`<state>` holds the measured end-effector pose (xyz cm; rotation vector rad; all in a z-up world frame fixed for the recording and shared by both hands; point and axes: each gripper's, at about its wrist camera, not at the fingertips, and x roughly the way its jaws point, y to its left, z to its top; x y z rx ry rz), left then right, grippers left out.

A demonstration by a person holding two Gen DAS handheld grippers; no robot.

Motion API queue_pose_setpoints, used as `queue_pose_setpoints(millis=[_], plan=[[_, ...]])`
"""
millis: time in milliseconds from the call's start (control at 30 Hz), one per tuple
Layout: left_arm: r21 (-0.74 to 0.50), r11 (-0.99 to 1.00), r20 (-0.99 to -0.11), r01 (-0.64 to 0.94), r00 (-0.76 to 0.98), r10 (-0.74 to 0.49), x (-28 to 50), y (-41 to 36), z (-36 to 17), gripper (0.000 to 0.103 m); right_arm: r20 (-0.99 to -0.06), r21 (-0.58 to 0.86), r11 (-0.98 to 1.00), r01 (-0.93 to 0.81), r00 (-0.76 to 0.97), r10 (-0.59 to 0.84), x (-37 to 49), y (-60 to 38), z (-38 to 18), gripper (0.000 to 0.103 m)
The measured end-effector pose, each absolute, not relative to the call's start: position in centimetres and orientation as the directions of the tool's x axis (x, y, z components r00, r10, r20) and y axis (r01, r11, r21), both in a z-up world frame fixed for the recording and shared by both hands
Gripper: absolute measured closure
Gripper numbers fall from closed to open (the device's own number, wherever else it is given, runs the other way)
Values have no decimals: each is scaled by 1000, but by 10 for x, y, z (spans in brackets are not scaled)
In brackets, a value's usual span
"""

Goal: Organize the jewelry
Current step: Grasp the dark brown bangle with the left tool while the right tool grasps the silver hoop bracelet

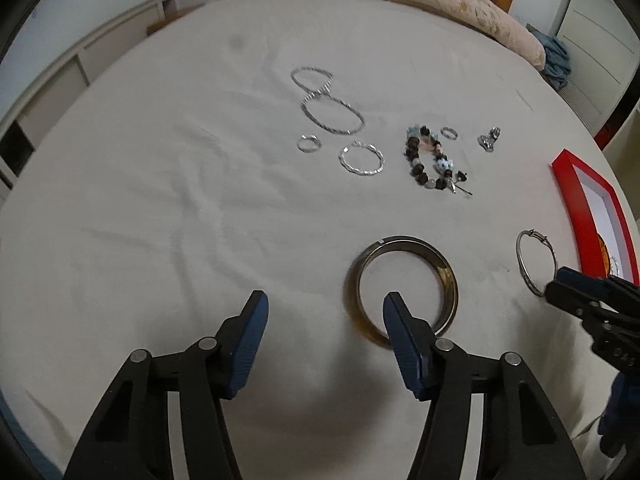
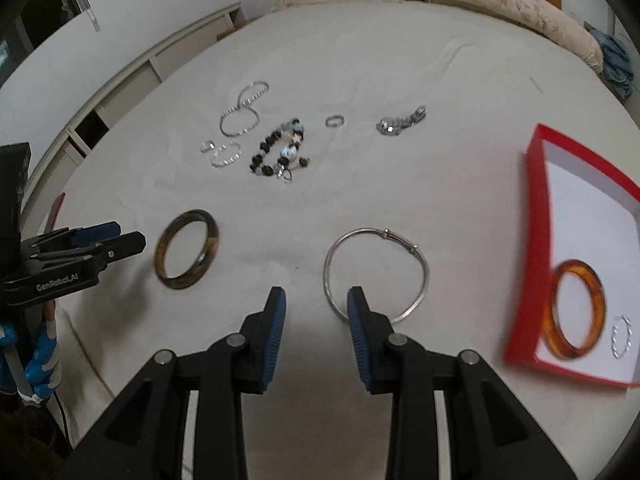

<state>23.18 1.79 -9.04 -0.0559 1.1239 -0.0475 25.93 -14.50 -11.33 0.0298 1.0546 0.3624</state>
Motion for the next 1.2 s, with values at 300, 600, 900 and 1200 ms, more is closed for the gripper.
queue_pose_setpoints(millis=[300, 600, 900, 1200], plan=[[-64, 996, -920, 64, 382, -84, 245, 8, -119, 63, -873, 187, 940, -286, 390, 292, 277, -141, -143, 72], [-46, 996, -915, 80, 397, -74, 247, 4, -123, 69, -889, 123, 931, -342, 378, 257, 288, -125, -151, 83], [-32, 996, -906, 88, 417, -66, 255, -2, -122, 94, -886, 176, 939, -296, 368, 282, 301, -127, -150, 99], [15, 998, -895, 53, 447, -10, 231, -3, -91, 95, -790, 329, 913, -241, 459, 406, 254, -137, -113, 99]])
